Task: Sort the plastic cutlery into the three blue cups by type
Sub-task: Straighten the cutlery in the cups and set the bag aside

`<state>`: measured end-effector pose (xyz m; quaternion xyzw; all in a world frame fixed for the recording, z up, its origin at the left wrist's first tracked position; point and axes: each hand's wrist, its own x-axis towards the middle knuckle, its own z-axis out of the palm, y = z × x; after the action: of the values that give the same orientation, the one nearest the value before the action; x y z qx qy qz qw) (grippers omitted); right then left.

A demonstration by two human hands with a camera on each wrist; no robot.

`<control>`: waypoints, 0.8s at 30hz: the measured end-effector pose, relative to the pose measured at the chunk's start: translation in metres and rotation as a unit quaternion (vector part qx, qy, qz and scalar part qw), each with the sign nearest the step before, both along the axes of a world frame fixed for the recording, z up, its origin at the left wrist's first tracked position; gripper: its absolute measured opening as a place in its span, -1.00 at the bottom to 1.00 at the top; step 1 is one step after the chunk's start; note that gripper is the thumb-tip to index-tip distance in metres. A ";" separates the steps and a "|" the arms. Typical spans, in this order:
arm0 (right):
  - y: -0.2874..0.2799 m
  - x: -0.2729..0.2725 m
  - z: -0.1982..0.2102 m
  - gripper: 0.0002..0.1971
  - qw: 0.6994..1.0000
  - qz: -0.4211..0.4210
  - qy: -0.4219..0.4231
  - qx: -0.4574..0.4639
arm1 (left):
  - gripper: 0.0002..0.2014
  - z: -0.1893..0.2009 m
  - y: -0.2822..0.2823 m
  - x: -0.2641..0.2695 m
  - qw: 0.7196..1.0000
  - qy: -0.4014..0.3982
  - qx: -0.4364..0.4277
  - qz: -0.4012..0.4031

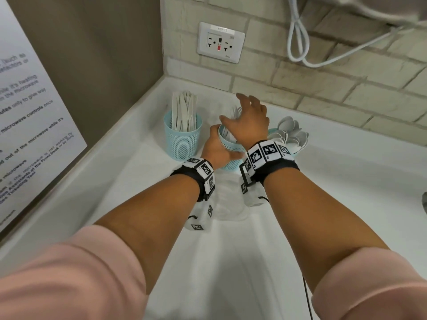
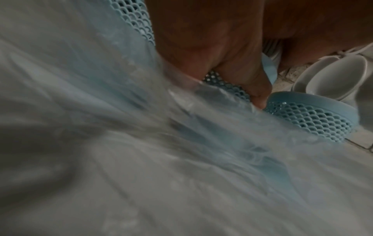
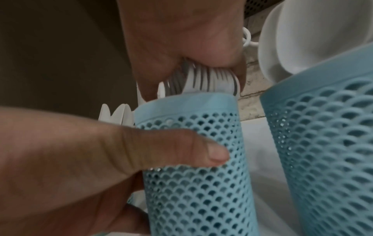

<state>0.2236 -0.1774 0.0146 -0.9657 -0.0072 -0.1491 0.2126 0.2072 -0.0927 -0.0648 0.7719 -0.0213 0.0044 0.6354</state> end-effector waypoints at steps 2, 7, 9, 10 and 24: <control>0.001 0.004 0.003 -0.24 0.996 0.037 0.032 -0.070 | -0.06 0.000 0.000 0.001 1.000 0.002 0.002 -0.002; -0.005 0.010 0.003 -0.53 0.998 0.037 0.006 -0.057 | -0.03 -0.005 0.002 0.001 1.000 -0.007 -0.012 -0.009; -0.003 0.007 -0.003 -0.58 0.995 0.067 -0.041 -0.067 | -0.03 -0.005 0.001 0.002 1.000 -0.005 -0.007 -0.004; -0.003 0.006 -0.006 -0.59 0.991 0.095 -0.057 -0.071 | -0.03 -0.005 0.001 0.002 1.000 -0.002 -0.003 -0.002; -0.018 -0.001 -0.007 -0.66 0.986 0.071 -0.137 0.059 | 0.03 -0.008 0.006 0.009 0.999 -0.005 0.030 -0.015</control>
<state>0.2228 -0.1958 0.0076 -0.9191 -0.0957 -0.2645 0.2760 0.2160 -0.0871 -0.0731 0.7899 -0.0362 -0.0017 0.6122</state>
